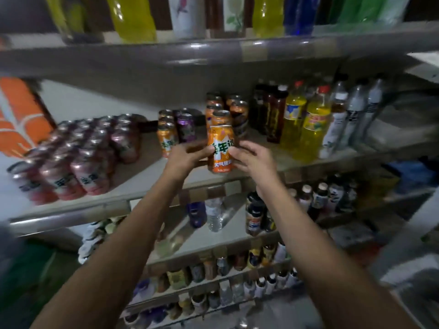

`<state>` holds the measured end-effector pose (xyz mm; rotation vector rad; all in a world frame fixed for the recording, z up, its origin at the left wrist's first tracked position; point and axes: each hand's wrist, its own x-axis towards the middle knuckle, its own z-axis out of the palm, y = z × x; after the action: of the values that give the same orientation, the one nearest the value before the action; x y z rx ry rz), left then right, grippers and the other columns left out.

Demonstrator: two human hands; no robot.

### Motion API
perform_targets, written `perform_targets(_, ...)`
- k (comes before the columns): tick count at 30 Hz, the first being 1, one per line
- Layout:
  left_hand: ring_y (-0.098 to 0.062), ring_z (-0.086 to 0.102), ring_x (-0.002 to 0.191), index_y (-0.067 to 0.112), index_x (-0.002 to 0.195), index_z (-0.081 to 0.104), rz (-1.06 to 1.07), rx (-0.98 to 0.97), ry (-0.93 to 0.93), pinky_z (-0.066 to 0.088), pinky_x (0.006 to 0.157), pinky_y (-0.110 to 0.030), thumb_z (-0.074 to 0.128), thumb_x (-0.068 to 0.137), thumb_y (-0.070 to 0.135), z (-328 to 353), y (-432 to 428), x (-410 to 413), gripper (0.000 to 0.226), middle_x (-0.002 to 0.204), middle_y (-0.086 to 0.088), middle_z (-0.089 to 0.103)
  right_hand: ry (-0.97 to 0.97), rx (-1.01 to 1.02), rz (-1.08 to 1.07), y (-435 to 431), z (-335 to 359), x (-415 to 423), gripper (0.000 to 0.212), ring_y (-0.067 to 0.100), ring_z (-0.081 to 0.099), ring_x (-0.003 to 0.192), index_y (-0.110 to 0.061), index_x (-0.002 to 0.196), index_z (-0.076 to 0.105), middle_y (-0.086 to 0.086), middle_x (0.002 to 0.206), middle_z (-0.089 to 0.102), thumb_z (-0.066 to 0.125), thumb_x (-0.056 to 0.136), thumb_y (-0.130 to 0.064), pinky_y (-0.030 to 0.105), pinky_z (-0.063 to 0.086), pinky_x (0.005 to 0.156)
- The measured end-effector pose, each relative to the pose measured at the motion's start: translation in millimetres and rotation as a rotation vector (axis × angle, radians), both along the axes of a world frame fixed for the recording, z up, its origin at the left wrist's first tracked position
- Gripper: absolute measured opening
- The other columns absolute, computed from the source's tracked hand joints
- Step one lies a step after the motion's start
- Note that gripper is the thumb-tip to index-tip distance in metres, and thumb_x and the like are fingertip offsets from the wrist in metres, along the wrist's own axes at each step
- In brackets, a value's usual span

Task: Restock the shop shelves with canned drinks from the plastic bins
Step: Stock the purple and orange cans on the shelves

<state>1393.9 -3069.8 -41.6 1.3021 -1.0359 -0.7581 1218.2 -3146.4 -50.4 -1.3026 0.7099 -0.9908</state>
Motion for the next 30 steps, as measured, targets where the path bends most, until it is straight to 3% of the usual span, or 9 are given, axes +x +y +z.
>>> perform_targets(4, -0.022, 0.072, 0.108, 0.004, 0.126, 0.065, 0.107, -0.012, 0.014, 0.06, 0.09, -0.039, 0.079, 0.084, 0.013, -5.5, 7.4, 35.3, 0.046, 0.117, -0.008, 0.074, 0.028, 0.025, 0.074, -3.6, -2.7, 42.7, 0.046, 0.003, 0.065, 0.09, -0.004, 0.134, 0.057, -0.009, 0.101, 0.065, 0.071, 0.091, -0.008, 0.014, 0.054, 0.068)
perform_targets(8, -0.025, 0.073, 0.102, 0.004, 0.11, 0.072, 0.188, -0.004, 0.05, 0.059, 0.093, -0.046, 0.077, 0.084, 0.006, -16.5, 9.2, 64.2, 0.027, 0.106, -0.007, 0.077, 0.052, 0.052, 0.099, -9.7, -14.3, 84.8, 0.049, 0.016, 0.061, 0.113, -0.006, 0.137, 0.057, 0.005, 0.128, 0.064, 0.072, 0.09, -0.009, 0.017, 0.051, 0.077)
perform_targets(10, -0.022, 0.074, 0.096, 0.008, 0.103, 0.073, 0.201, -0.001, 0.053, 0.057, 0.095, -0.048, 0.073, 0.085, 0.0, -22.4, 10.6, 80.1, 0.019, 0.099, -0.003, 0.078, 0.08, 0.031, 0.096, -12.4, -20.6, 105.4, 0.05, 0.016, 0.06, 0.116, -0.008, 0.138, 0.057, 0.007, 0.136, 0.061, 0.073, 0.09, -0.012, 0.024, 0.052, 0.089)
perform_targets(14, -0.025, 0.07, 0.097, -0.001, 0.113, 0.068, 0.243, 0.015, 0.06, 0.055, 0.099, -0.047, 0.067, 0.088, -0.008, -33.3, 7.9, 109.7, 0.026, 0.104, -0.011, 0.074, 0.145, 0.012, 0.141, -19.6, -29.9, 146.1, 0.053, 0.017, 0.057, 0.121, -0.006, 0.143, 0.052, 0.003, 0.132, 0.059, 0.07, 0.092, -0.01, 0.031, 0.048, 0.102)
perform_targets(18, -0.015, 0.072, 0.092, 0.007, 0.109, 0.07, 0.241, 0.002, 0.043, 0.059, 0.09, -0.037, 0.068, 0.089, -0.006, -45.9, 7.8, 134.9, 0.025, 0.099, -0.001, 0.077, 0.149, 0.055, 0.128, -23.3, -43.8, 177.9, 0.054, 0.015, 0.057, 0.116, -0.006, 0.142, 0.053, 0.01, 0.138, 0.059, 0.071, 0.091, -0.007, 0.027, 0.05, 0.093)
perform_targets(20, -0.015, 0.07, 0.093, -0.002, 0.116, 0.067, 0.221, -0.024, 0.024, 0.058, 0.087, -0.032, 0.066, 0.088, -0.008, -50.8, 9.3, 143.8, 0.029, 0.107, -0.01, 0.073, 0.156, 0.048, 0.103, -21.3, -49.1, 187.0, 0.055, 0.014, 0.059, 0.114, -0.007, 0.14, 0.055, 0.009, 0.133, 0.062, 0.073, 0.089, -0.008, 0.036, 0.049, 0.104)
perform_targets(22, -0.018, 0.066, 0.096, -0.012, 0.123, 0.062, 0.179, -0.065, -0.009, 0.056, 0.088, -0.031, 0.066, 0.087, -0.01, -53.9, 7.9, 148.9, 0.037, 0.114, -0.021, 0.068, 0.153, 0.027, 0.081, -19.2, -52.1, 193.3, 0.065, 0.016, 0.062, 0.113, -0.007, 0.139, 0.056, 0.004, 0.123, 0.065, 0.079, 0.08, -0.018, 0.046, 0.047, 0.11)
perform_targets(25, -0.024, 0.064, 0.103, -0.015, 0.125, 0.06, 0.148, -0.088, -0.017, 0.054, 0.091, -0.036, 0.065, 0.087, -0.011, -57.9, 2.6, 154.6, 0.038, 0.118, -0.024, 0.067, 0.142, -0.001, 0.056, -22.4, -57.5, 198.8, 0.078, 0.017, 0.064, 0.116, -0.008, 0.139, 0.057, 0.0, 0.119, 0.067, 0.075, 0.066, -0.032, 0.046, 0.047, 0.109)
perform_targets(30, -0.024, 0.067, 0.107, -0.012, 0.125, 0.062, 0.147, -0.067, -0.004, 0.054, 0.095, -0.039, 0.065, 0.09, -0.007, -64.1, -4.8, 158.5, 0.036, 0.121, -0.024, 0.068, 0.158, -0.017, 0.046, -25.2, -56.8, 197.0, 0.06, 0.02, 0.061, 0.121, -0.007, 0.14, 0.056, 0.009, 0.131, 0.063, 0.076, 0.084, -0.016, 0.048, 0.045, 0.111)
